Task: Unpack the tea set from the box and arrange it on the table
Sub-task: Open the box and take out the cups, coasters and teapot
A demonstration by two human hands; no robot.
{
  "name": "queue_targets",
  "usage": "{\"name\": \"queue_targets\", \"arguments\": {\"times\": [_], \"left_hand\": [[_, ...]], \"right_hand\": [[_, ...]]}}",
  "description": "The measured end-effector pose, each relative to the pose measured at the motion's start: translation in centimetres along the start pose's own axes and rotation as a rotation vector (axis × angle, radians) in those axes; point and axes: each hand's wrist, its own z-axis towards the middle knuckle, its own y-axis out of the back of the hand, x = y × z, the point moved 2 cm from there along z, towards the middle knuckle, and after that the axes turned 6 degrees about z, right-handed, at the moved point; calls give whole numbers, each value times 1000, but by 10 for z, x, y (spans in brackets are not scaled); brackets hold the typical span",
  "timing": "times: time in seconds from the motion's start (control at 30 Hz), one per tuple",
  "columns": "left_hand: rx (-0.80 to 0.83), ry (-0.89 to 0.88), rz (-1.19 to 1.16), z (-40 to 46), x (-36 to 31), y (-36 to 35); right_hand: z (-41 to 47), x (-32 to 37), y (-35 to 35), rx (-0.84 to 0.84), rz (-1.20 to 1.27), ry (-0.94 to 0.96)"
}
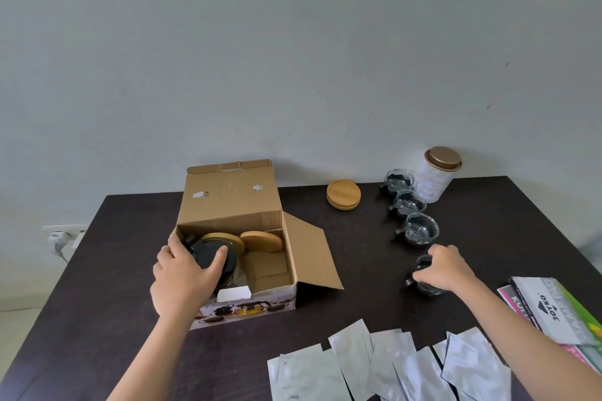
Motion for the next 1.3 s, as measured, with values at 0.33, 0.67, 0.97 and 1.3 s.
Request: {"name": "queue_targets", "arguments": {"times": [0.33,0.67,0.97,1.3], "left_hand": [[6,4,22,1,-1,-1],[14,21,39,1,-4,0],[25,30,52,2,-3,-2],[27,43,55,4,-2,-5]], "right_hand": [[53,-42,39,-39,59,-127],[118,-47,49,-253,179,-175],[157,-30,51,-290,211,-167],[174,-36,54,-259,230,-169]]}}
